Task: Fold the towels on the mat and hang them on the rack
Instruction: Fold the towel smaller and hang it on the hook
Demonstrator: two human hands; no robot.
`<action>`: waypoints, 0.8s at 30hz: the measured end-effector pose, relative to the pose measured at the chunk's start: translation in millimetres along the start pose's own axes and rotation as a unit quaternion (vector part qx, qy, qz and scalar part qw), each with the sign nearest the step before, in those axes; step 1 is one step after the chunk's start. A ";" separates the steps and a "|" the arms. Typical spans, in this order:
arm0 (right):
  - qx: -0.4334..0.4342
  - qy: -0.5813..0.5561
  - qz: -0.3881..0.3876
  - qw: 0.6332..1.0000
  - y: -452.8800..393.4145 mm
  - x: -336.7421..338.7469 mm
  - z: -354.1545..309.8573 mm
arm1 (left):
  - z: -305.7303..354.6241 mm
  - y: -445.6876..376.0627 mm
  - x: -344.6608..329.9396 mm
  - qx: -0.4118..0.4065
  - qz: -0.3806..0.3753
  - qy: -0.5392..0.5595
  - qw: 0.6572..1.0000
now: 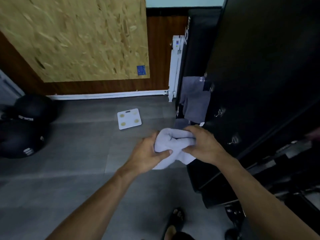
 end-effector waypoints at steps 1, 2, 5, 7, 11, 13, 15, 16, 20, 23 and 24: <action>-0.017 -0.041 0.015 0.999 -7.8 5.4 6.4 | 0.7 -16.4 -4.4 0.003 -0.003 0.013 1.000; -0.034 -0.087 0.026 0.995 -14.3 9.6 11.5 | 0.5 -32.4 -9.5 0.010 -0.010 0.032 0.999; -0.058 -0.186 0.034 0.980 -34.6 11.2 23.9 | 2.5 -78.7 -22.7 0.028 -0.042 0.076 0.996; -0.065 -0.238 0.040 0.968 -49.5 13.8 30.9 | 6.8 -106.4 -31.9 0.024 -0.076 0.106 0.991; -0.089 -0.283 0.096 0.950 -70.2 29.5 56.0 | 13.9 -156.2 -51.5 0.002 -0.174 0.093 0.980; -0.108 -0.287 0.106 0.946 -76.1 35.6 66.0 | 12.5 -182.9 -58.0 -0.018 -0.207 0.057 0.977; -0.139 -0.278 0.100 0.945 -80.1 38.3 78.6 | 7.4 -213.3 -68.7 -0.051 -0.241 0.018 0.969; -0.153 -0.273 0.099 0.944 -82.1 40.0 83.8 | 6.5 -228.4 -75.4 -0.083 -0.264 -0.009 0.961; -0.195 -0.278 0.132 0.931 -89.7 47.9 104.6 | 22.7 -270.4 -109.5 -0.195 -0.405 -0.028 0.893; -0.237 -0.338 0.238 0.879 -82.4 54.0 124.8 | 37.0 -296.2 -132.2 -0.138 -0.517 0.015 0.845; -0.253 -0.364 0.287 0.849 -76.9 54.0 132.5 | 42.1 -304.8 -139.4 -0.134 -0.528 0.024 0.838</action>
Point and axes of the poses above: each hand's wrist, its own y-axis away from the middle knuckle, its own x-axis out of the back of the hand, z = x × y, the point moved 6 cm from there along -y, towards the middle knuckle, and after that the axes turned 8 degrees about -y, right-handed, at the moved point
